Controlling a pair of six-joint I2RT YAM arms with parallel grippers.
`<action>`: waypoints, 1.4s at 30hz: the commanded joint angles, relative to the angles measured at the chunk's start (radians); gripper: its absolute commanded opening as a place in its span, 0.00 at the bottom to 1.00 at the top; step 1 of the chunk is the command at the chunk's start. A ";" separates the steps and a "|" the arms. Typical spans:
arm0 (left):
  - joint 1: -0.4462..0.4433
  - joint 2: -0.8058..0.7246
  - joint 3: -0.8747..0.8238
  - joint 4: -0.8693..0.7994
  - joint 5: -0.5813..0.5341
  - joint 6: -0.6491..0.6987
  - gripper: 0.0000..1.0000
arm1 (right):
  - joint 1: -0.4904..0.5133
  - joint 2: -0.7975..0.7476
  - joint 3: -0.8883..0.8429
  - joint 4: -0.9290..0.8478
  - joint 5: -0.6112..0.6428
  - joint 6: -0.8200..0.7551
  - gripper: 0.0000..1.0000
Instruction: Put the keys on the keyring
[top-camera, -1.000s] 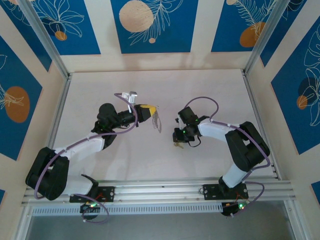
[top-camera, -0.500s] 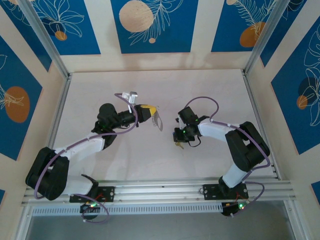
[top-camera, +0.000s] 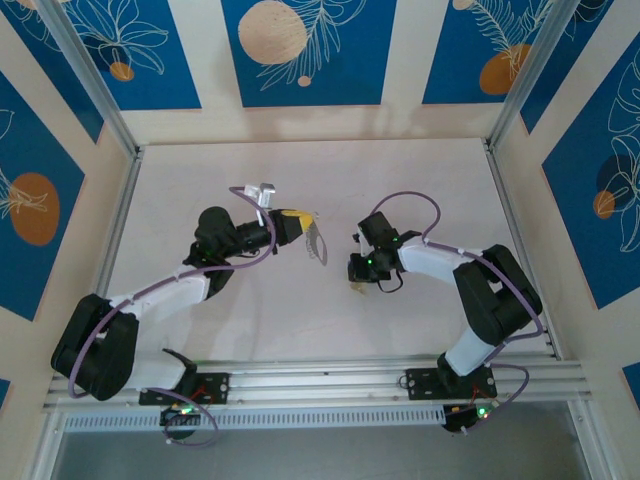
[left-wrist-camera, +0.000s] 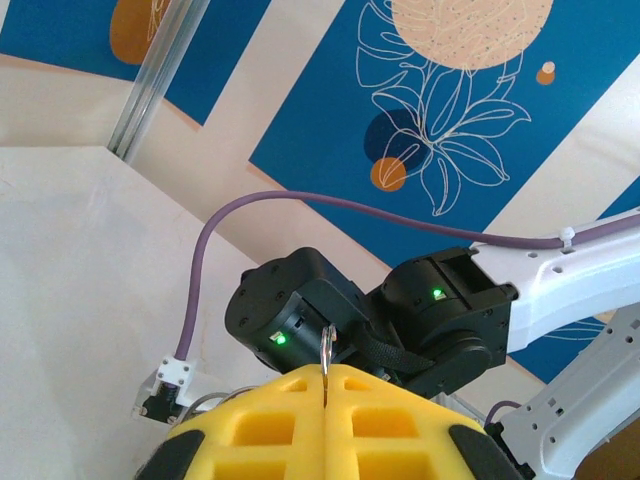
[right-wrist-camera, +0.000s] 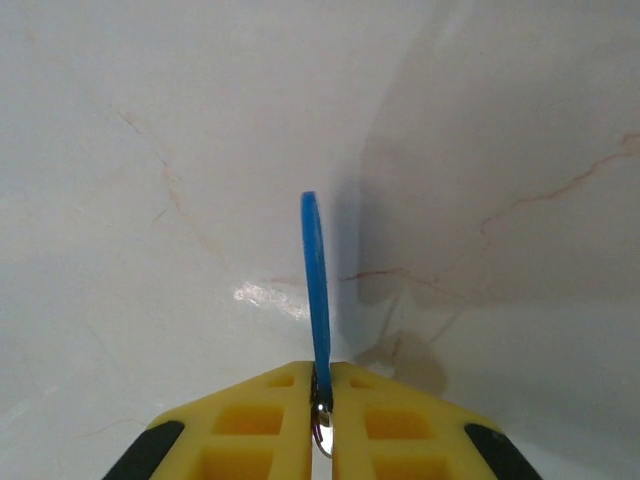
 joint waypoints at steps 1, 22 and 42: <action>-0.007 0.004 0.038 0.061 0.006 0.008 0.00 | -0.006 -0.027 -0.008 -0.012 0.003 -0.007 0.14; -0.020 0.013 0.046 0.062 0.001 0.012 0.00 | -0.014 -0.030 -0.030 -0.012 0.031 -0.027 0.17; -0.024 0.013 0.047 0.066 0.001 0.011 0.00 | -0.021 -0.055 -0.041 -0.030 0.032 -0.036 0.22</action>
